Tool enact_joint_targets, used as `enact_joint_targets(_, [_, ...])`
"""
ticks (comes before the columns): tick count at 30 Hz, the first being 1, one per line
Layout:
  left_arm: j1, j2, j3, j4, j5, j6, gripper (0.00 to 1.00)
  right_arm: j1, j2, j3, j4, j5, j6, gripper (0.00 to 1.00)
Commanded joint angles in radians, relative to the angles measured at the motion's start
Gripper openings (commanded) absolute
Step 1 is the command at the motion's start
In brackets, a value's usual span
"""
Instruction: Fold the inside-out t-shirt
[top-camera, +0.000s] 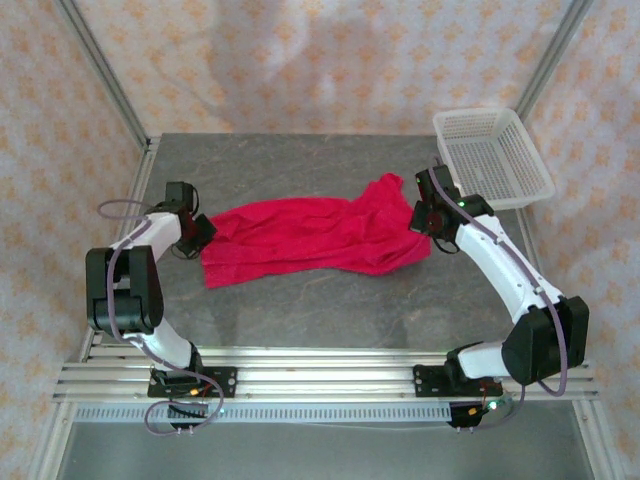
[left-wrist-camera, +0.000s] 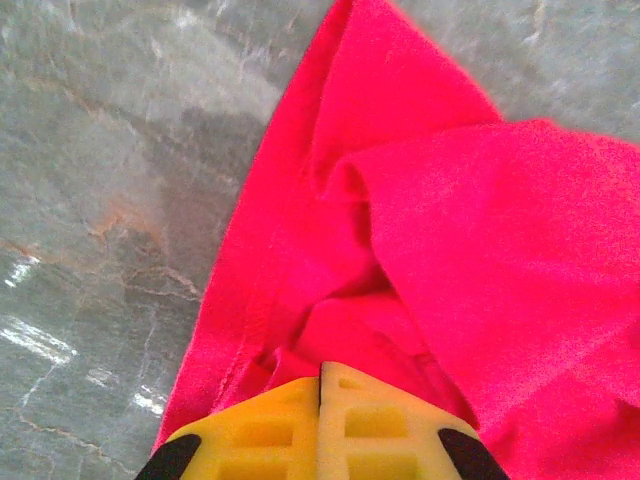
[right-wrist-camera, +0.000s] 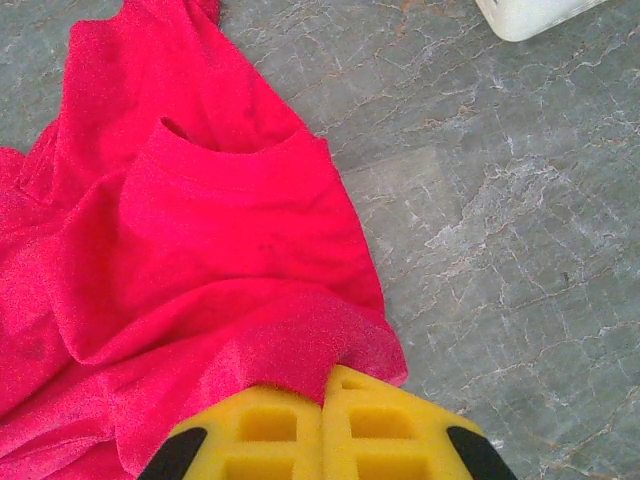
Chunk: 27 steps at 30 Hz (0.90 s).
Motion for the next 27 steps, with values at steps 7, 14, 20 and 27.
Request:
enact_joint_targets(7, [-0.024,-0.185,0.251,-0.234,-0.135,0.045,0.0,-0.001,-0.02,0.131,-0.01,0.074,-0.027,0.0])
enact_joint_targets(14, [-0.026,-0.247,0.348,-0.273,-0.094,0.055,0.0,-0.007,-0.01,0.238,-0.017,0.083,-0.039,0.0])
enact_joint_targets(20, [-0.031,-0.202,0.267,-0.256,0.01,0.09,0.24,-0.007,-0.009,0.215,0.006,0.048,-0.022,0.0])
enact_joint_targets(27, [-0.043,-0.105,0.188,-0.259,-0.048,0.114,0.32,-0.007,-0.004,0.202,0.013,0.041,-0.023,0.0])
